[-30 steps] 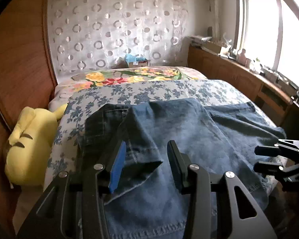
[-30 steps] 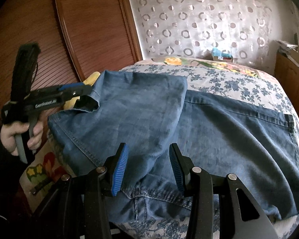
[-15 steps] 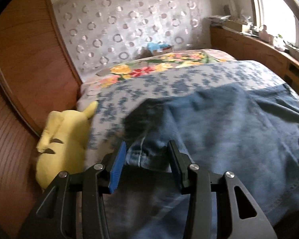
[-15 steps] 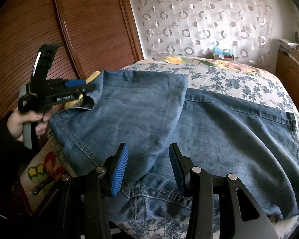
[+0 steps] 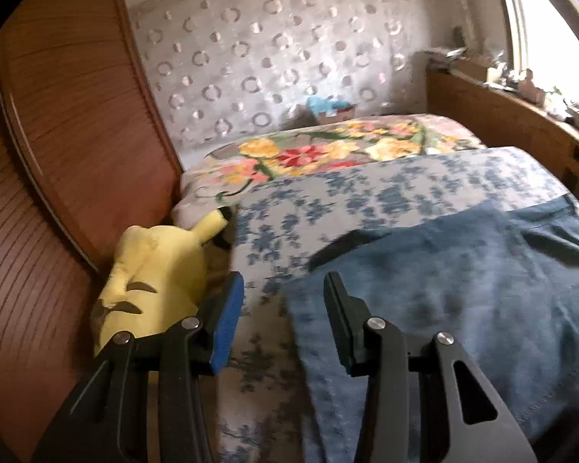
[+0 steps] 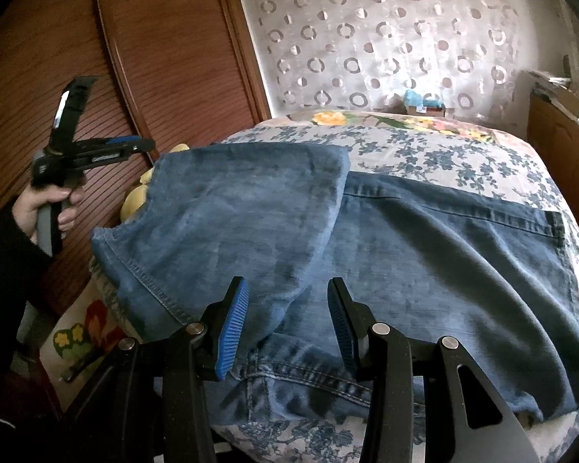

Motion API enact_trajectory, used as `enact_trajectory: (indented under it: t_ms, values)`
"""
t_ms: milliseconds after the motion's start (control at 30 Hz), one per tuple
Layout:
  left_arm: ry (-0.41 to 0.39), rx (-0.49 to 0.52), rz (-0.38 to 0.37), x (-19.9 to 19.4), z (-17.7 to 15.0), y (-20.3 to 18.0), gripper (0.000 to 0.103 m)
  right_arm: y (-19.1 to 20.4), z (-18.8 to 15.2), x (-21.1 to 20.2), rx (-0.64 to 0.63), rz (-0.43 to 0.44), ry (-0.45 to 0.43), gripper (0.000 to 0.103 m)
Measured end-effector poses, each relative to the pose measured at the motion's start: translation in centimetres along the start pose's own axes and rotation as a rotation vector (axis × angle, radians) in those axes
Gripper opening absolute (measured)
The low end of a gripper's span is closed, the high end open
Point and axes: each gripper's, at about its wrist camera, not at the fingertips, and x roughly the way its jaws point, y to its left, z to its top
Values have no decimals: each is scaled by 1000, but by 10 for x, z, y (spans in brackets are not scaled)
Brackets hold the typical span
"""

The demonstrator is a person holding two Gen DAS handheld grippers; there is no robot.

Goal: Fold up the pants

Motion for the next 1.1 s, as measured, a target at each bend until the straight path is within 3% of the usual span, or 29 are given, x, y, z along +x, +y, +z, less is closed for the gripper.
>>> enact_trajectory:
  t_ms: [400,433,567,600,1100]
  values:
    - [-80,32,-202,-34,-21,-64,45,-28,-14,-29,68,-73,-79,44]
    - [-81,38,-218,-36,-22,-70,48,-31,-16,-30,72,-80,-80,44]
    - [-73,69,-307,-42,-25,-97,77,-41,-23,-35,100,-87,-89,44]
    - [-76,73,-330,-43,-26,-104,80,-42,-25,-36,103,-92,-90,44]
    - [-13,104,-364,-45,-36,-157,83,-79,-52,-71,180,-248,-109,45]
